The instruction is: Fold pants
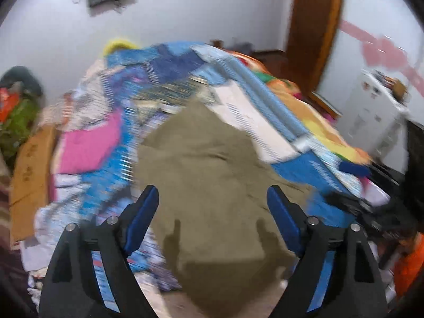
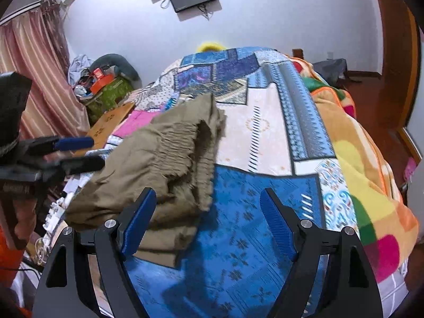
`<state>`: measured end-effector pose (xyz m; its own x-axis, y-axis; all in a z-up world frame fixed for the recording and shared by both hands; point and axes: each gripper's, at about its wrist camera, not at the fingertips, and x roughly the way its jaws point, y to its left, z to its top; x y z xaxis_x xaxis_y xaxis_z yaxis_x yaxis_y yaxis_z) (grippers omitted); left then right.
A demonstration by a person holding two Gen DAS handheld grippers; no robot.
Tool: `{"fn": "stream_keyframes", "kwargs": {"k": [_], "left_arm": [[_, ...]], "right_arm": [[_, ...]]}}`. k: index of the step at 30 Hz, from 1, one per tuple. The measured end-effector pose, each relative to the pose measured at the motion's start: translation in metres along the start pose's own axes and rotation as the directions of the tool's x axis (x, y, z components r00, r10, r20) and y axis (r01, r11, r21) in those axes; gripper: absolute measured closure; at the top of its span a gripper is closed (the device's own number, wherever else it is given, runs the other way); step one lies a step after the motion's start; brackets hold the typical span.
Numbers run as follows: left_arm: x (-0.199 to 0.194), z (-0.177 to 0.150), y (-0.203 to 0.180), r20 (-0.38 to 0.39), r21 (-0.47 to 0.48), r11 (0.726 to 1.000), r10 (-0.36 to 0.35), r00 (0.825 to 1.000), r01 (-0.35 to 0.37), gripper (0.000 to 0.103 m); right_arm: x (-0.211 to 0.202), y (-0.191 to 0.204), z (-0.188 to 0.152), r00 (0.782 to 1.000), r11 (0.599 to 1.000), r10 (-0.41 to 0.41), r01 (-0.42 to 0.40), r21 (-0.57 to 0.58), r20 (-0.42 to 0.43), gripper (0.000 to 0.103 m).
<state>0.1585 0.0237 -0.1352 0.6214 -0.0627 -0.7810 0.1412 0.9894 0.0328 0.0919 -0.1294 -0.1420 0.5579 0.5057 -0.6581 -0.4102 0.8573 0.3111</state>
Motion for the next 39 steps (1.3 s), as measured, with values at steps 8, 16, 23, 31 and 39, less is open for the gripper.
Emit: {"fn": "stream_keyframes", "kwargs": {"k": [8,16,23,31,39], "left_arm": [[0.059,0.034,0.067,-0.060,0.009,0.992,0.129,0.990,-0.129,0.014],[0.154,0.042,0.083,-0.226,0.114,0.985,0.156,0.962,-0.133,0.012],[0.196,0.037,0.097,-0.248,0.090,0.987,0.150,0.957,-0.132,0.000],[0.177,0.011,0.125,-0.274,-0.066,0.992,0.083,0.958,-0.105,0.000],[0.115,-0.039,0.125,-0.261,-0.100,0.978,0.154,0.953,-0.185,0.000]], "right_arm": [[0.029,0.024,0.005,0.997,0.998,0.060,-0.062,-0.033,-0.037,0.025],[0.061,0.014,-0.004,0.985,0.994,0.110,-0.112,-0.005,-0.130,0.023],[0.067,0.009,0.001,0.984,0.994,0.105,-0.110,-0.025,-0.143,0.023],[0.074,-0.002,0.017,0.989,0.999,0.018,-0.024,-0.035,-0.146,0.023],[0.045,0.001,0.025,0.995,0.998,-0.043,0.039,-0.054,-0.089,0.021]]}}
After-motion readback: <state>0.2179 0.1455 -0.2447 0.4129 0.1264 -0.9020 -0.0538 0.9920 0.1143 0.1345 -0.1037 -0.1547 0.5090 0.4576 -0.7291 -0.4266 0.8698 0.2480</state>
